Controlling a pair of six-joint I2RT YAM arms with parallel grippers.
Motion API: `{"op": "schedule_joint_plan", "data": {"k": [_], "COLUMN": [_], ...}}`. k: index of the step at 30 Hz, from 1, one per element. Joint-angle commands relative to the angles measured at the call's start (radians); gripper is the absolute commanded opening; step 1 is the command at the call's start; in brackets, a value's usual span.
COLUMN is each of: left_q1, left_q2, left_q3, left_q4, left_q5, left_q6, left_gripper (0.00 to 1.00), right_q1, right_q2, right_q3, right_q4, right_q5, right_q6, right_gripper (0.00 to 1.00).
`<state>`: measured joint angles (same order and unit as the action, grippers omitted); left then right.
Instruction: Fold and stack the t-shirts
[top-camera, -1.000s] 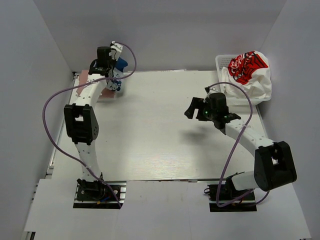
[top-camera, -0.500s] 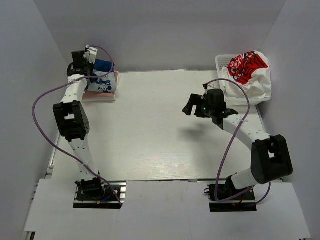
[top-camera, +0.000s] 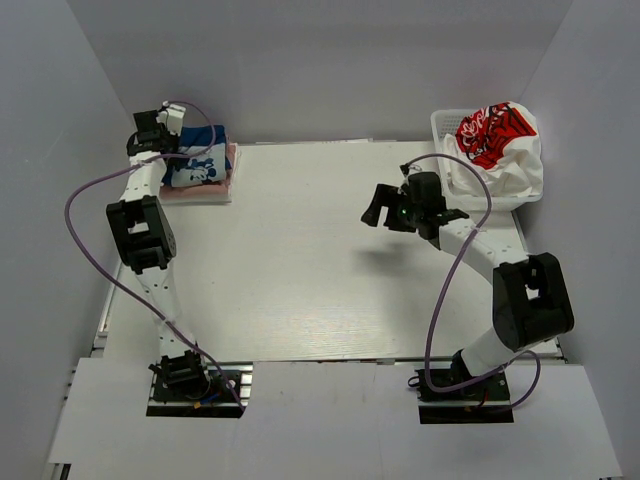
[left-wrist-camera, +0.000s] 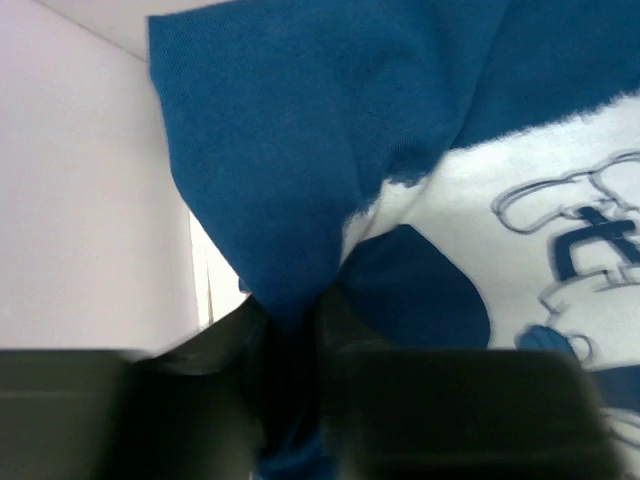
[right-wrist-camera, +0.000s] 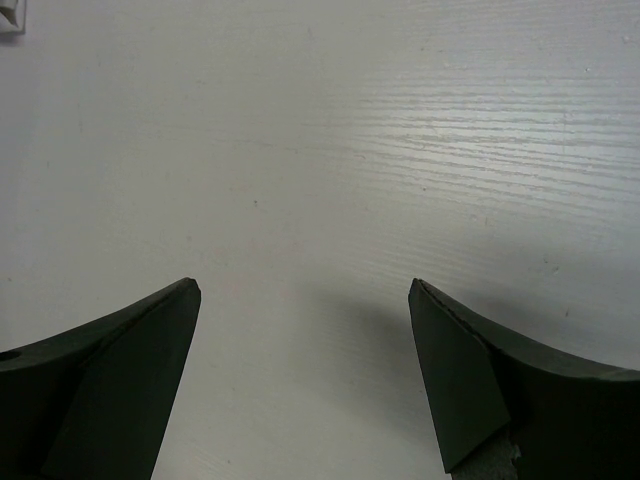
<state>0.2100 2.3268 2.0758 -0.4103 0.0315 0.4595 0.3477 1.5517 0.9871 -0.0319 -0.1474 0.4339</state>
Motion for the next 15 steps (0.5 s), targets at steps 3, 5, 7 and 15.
{"op": "schedule_joint_plan", "data": {"k": [3, 5, 7, 15], "left_q1": [0.023, 0.032, 0.032, 0.043], "left_q2": [-0.004, 0.005, 0.005, -0.026], "left_q3": [0.088, 0.101, 0.128, 0.148], "left_q4": [0.053, 0.053, 0.083, 0.085], "left_q5": [-0.061, -0.079, -0.126, -0.118], "left_q6": [-0.102, -0.157, -0.209, -0.423], "left_gripper": [0.78, 0.99, 1.0, 1.0], "right_q1": [-0.001, -0.003, 0.0, 0.002], "right_q2": [0.024, 0.033, 0.045, 0.044], "right_q3": [0.058, 0.064, 0.074, 0.062], "right_q4": [-0.013, -0.016, -0.025, -0.02], "right_q5": [-0.023, -0.032, -0.037, -0.061], "right_q6": [0.005, 0.003, 0.002, 0.003], "right_gripper": [0.91, 0.91, 0.91, 0.91]}}
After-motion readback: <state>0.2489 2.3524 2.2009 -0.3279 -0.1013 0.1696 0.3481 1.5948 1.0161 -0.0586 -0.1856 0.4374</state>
